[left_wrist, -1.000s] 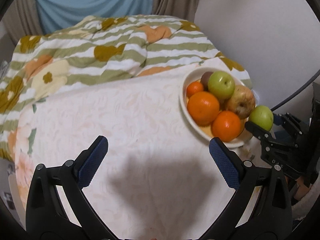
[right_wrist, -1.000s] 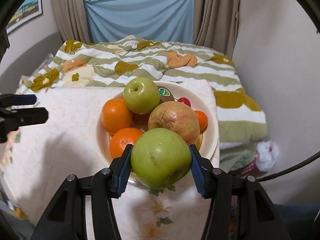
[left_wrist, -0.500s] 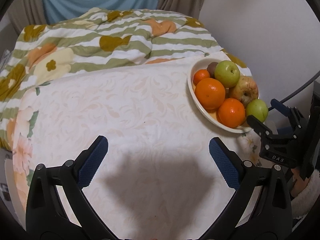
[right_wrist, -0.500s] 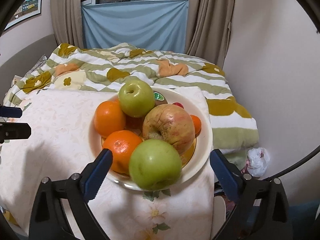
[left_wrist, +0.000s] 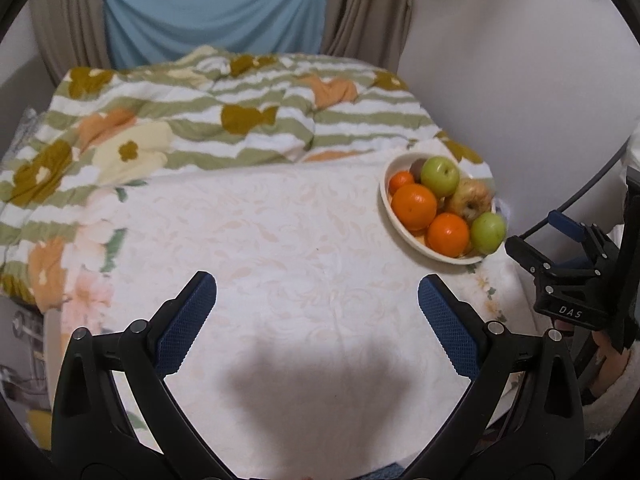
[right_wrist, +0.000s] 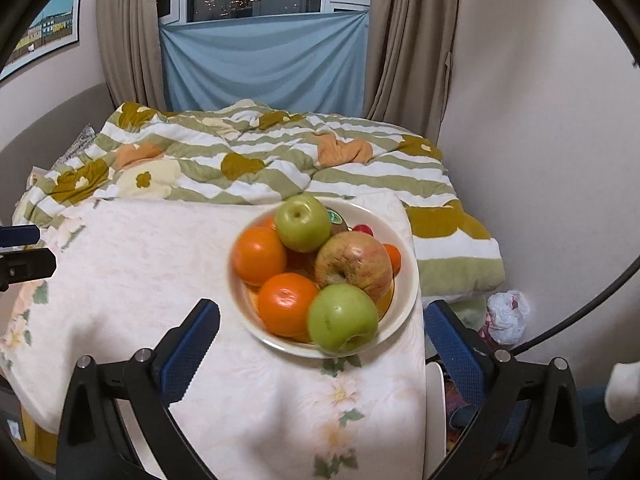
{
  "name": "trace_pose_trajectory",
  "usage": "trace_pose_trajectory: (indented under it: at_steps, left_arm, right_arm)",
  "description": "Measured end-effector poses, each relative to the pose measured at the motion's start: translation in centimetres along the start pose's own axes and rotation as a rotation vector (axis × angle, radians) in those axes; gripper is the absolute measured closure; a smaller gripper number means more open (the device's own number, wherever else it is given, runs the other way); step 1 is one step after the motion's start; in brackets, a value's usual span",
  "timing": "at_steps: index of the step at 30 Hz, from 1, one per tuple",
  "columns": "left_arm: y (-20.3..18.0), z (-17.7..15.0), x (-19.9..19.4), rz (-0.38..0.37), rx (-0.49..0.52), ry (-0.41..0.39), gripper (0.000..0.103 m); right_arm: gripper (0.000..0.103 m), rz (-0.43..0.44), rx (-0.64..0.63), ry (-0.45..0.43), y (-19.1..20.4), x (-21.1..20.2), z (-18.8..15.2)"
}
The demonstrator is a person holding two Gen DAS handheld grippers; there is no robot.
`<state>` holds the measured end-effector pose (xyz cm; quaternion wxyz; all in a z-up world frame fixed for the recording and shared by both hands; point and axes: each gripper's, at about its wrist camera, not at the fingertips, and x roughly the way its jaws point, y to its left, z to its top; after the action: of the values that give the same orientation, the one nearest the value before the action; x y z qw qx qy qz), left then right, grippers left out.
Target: Organize fruits
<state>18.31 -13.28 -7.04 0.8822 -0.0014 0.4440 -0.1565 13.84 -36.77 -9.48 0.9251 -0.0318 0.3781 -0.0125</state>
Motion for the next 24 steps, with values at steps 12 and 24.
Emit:
trace_pose_trajectory:
  at_steps: [12,24]
  left_arm:
    - [2.8,-1.9,-9.3,0.110,-0.063,-0.153,0.000]
    - [4.1,-5.3,-14.2,0.189,-0.061,-0.225,0.000]
  right_arm:
    - [0.001,0.063,0.077,0.000,4.6,-7.4,2.2]
    - [0.001,0.067,0.052,-0.012,9.3,-10.5,1.2]
